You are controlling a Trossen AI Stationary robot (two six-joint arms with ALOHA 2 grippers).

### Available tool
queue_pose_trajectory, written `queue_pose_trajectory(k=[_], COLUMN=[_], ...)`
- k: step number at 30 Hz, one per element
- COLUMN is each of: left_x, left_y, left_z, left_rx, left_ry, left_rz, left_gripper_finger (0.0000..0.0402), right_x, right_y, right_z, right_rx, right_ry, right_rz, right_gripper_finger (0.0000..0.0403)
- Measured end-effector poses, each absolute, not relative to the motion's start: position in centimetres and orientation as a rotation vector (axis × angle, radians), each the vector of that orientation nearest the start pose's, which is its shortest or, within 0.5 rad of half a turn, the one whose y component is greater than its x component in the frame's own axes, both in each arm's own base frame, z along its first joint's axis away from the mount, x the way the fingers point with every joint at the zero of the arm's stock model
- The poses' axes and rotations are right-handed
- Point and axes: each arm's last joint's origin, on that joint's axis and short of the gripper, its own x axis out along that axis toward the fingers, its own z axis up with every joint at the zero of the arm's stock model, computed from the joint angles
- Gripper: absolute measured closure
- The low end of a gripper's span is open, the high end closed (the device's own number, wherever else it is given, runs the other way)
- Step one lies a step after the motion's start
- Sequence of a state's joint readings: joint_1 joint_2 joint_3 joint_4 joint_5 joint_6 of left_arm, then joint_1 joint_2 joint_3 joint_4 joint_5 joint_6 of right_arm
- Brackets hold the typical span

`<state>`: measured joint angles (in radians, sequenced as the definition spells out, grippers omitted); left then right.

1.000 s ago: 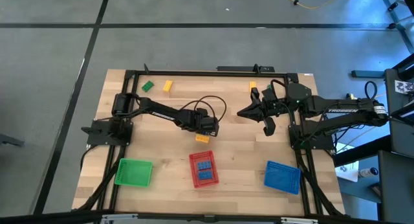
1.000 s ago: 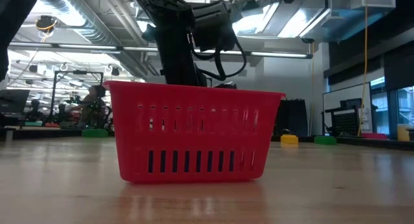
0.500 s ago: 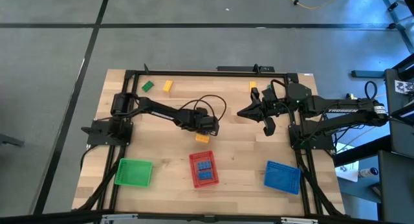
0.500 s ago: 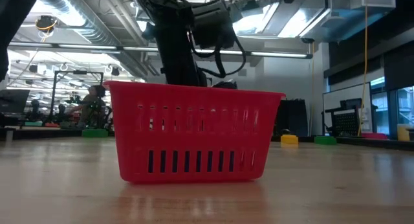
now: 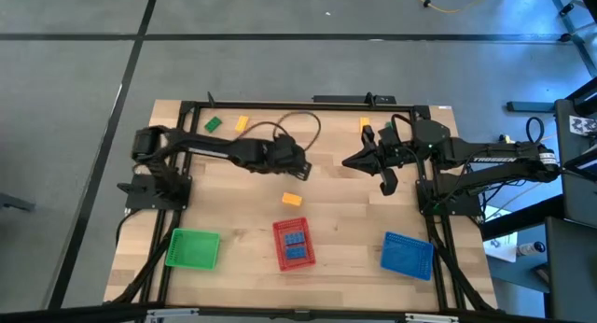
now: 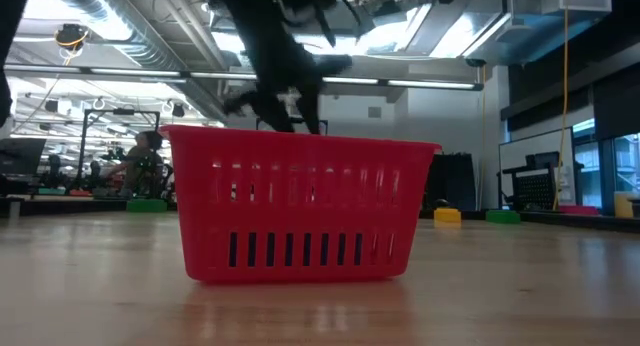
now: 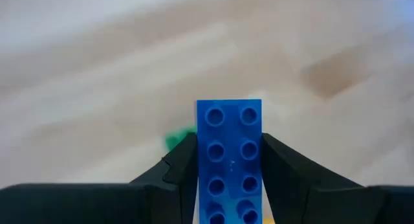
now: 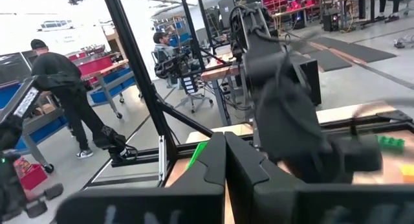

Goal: Sort & place blocks by color
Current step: Put the blue game piece into the red bin

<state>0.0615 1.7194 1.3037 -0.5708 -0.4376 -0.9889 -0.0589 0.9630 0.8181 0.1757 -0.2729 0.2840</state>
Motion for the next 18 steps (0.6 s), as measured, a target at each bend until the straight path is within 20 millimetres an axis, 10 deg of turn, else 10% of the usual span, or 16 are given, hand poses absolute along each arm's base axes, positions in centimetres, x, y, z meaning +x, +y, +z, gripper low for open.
queue_pose_trajectory(k=[10,18], left_x=[28.8,22.2], left_y=[4.1,3.1], left_z=[32.4,34.8], left_rx=[-0.552,-0.466], left_ry=[0.392,0.010], left_rz=[0.793,0.454], left_gripper_finger=[0.0274,0.0274], right_x=[21.6,21.6], right_y=[-0.6,-0.6], right_z=[34.9,35.0], right_rx=[0.277,0.302], right_ry=[-0.024,-0.032], right_rz=[0.216,0.207], right_gripper_finger=[0.0403,0.0403])
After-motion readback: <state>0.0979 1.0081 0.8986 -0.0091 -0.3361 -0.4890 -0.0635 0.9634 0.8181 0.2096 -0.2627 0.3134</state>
